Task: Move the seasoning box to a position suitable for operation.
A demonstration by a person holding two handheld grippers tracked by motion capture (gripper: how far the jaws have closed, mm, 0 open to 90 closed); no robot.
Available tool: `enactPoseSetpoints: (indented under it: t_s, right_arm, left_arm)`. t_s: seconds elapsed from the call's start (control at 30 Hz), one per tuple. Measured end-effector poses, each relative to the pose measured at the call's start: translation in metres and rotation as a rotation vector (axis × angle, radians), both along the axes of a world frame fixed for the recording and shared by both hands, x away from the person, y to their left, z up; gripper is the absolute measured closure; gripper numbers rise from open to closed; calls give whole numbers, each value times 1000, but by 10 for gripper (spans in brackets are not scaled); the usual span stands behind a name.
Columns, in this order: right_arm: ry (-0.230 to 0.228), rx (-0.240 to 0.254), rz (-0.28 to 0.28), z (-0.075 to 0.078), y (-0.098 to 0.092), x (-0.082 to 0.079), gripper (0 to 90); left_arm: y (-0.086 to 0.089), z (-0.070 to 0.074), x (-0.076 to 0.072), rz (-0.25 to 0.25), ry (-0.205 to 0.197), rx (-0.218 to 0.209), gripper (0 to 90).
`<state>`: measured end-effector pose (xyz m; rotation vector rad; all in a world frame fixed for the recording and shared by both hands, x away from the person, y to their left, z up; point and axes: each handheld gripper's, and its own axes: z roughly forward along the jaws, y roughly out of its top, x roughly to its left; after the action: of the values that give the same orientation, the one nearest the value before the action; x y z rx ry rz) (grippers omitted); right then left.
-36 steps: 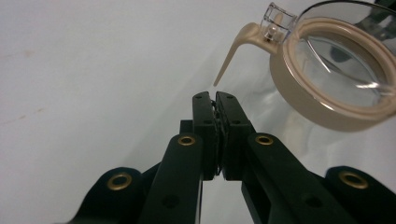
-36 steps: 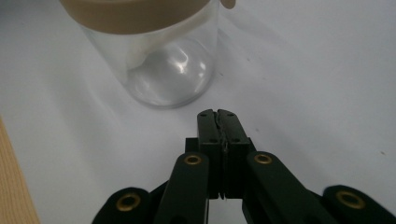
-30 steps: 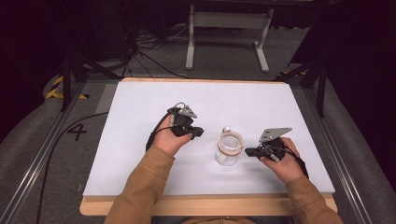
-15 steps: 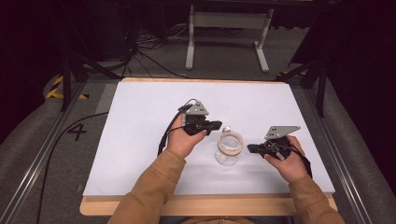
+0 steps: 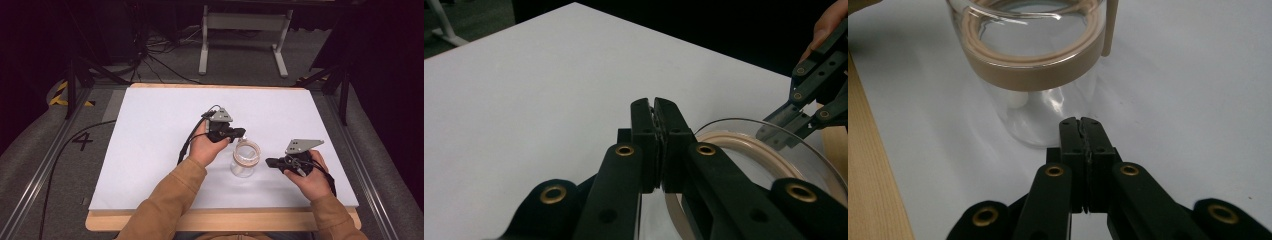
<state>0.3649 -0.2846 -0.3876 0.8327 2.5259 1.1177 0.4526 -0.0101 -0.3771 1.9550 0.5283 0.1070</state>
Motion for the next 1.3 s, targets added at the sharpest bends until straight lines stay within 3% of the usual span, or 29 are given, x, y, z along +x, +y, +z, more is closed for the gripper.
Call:
enactPoseSetpoints:
  t_s: [0.3,0.57,1.07,1.3]
  right_arm:
    - [-17,12,18,3,7,-6,900]
    - [-21,60,23,9,8,-10,900]
    - [-26,79,46,11,17,-14,900]
    - [-41,145,44,17,21,-13,900]
  left_arm:
    - [-1,0,1,-3,-2,1,897]
    - [-3,0,2,-6,10,-4,898]
    - [-5,-2,4,-9,12,10,899]
    - [-5,-2,4,-10,13,16,899]
